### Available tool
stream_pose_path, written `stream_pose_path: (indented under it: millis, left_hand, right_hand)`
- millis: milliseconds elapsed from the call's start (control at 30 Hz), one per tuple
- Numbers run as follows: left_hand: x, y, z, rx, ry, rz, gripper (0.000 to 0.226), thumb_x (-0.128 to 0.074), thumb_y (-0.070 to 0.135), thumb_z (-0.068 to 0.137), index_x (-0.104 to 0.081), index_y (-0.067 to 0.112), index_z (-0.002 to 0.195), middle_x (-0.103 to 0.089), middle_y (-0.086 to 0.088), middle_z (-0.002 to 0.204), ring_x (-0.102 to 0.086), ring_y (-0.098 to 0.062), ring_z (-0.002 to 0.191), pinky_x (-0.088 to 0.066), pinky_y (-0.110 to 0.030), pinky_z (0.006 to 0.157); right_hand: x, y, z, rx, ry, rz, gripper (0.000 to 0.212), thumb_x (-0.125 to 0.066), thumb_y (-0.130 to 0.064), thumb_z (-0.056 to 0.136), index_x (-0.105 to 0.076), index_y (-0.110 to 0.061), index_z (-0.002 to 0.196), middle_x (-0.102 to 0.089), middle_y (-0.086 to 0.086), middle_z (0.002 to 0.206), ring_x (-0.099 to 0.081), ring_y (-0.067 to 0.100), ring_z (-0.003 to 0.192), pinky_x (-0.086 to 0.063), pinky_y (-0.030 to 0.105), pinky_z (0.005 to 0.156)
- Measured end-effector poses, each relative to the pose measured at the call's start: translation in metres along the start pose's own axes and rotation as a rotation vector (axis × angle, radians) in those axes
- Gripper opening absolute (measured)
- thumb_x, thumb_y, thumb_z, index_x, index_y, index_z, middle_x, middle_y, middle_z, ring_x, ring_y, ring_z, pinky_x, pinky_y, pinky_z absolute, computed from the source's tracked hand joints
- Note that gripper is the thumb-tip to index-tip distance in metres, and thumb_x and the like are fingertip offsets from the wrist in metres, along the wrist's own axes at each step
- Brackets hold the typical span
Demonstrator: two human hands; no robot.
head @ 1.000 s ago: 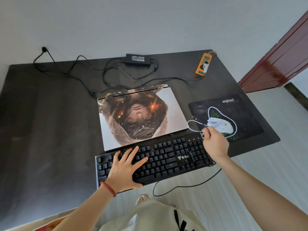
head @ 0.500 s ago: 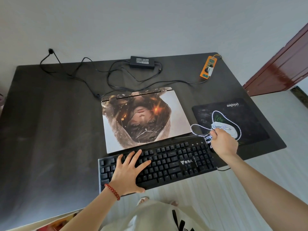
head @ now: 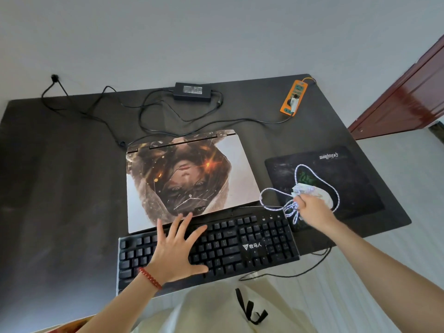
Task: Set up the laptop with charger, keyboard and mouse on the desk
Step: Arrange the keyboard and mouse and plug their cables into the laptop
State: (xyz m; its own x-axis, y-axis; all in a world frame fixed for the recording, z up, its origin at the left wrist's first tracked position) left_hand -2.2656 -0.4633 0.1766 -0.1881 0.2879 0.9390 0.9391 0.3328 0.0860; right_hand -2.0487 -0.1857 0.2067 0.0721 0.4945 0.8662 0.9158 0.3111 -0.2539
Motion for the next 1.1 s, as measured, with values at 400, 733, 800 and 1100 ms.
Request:
stream_pose_path:
  millis: [400,733,800,1100]
  left_hand:
    - [0.014,-0.013,0.091,0.184,-0.066,0.066,0.080,-0.034,0.069,0.083,0.014,0.044,0.141,0.015,-0.001,0.157,0.014,-0.037,0.142,-0.002,-0.070,0.107]
    - [0.018,-0.019,0.097,0.110,-0.176,0.102,0.085,-0.045,0.057,0.086,0.022,0.045,0.137,0.022,0.002,0.155,0.019,-0.037,0.141,-0.006,-0.067,0.108]
    - [0.022,-0.016,0.099,0.132,-0.186,0.062,0.083,-0.051,0.052,0.086,0.011,0.047,0.141,0.019,0.003,0.156,0.019,-0.036,0.141,-0.006,-0.067,0.109]
    - [0.058,-0.007,0.145,0.448,-0.106,-0.280,0.053,-0.060,0.040,0.083,-0.044,0.033,0.133,-0.028,-0.002,0.149,-0.026,-0.031,0.135,-0.019,-0.056,0.113]
  right_hand:
    - [-0.040,-0.045,0.027,0.303,0.040,-0.028,0.040,-0.031,-0.026,0.100,-0.038,-0.020,0.139,-0.069,0.010,0.109,-0.064,0.030,0.098,-0.047,0.035,0.073]
    - [0.016,-0.040,0.081,0.031,-0.102,0.853,0.026,-0.047,-0.024,0.095,-0.060,-0.004,0.086,-0.037,-0.009,0.031,-0.037,0.007,0.029,-0.031,0.017,0.037]
    - [0.040,-0.045,0.098,0.076,-0.189,0.866,0.026,-0.040,-0.022,0.098,-0.057,-0.005,0.088,-0.033,-0.007,0.029,-0.036,0.008,0.026,-0.031,0.019,0.036]
    - [0.075,-0.057,0.164,0.248,-0.464,0.569,0.025,-0.045,-0.023,0.095,-0.063,-0.005,0.098,-0.035,-0.003,0.044,-0.029,0.012,0.036,-0.028,0.021,0.043]
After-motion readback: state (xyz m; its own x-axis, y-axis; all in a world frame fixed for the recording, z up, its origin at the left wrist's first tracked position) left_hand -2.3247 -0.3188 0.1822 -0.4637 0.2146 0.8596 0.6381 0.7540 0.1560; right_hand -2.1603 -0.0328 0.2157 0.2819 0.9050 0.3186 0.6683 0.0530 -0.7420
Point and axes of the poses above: each hand's wrist, its own z-axis towards the middle knuckle, its own x-axis out of the back of the hand, y = z × x, the point moved 1 cm from there along z, towards the middle knuckle
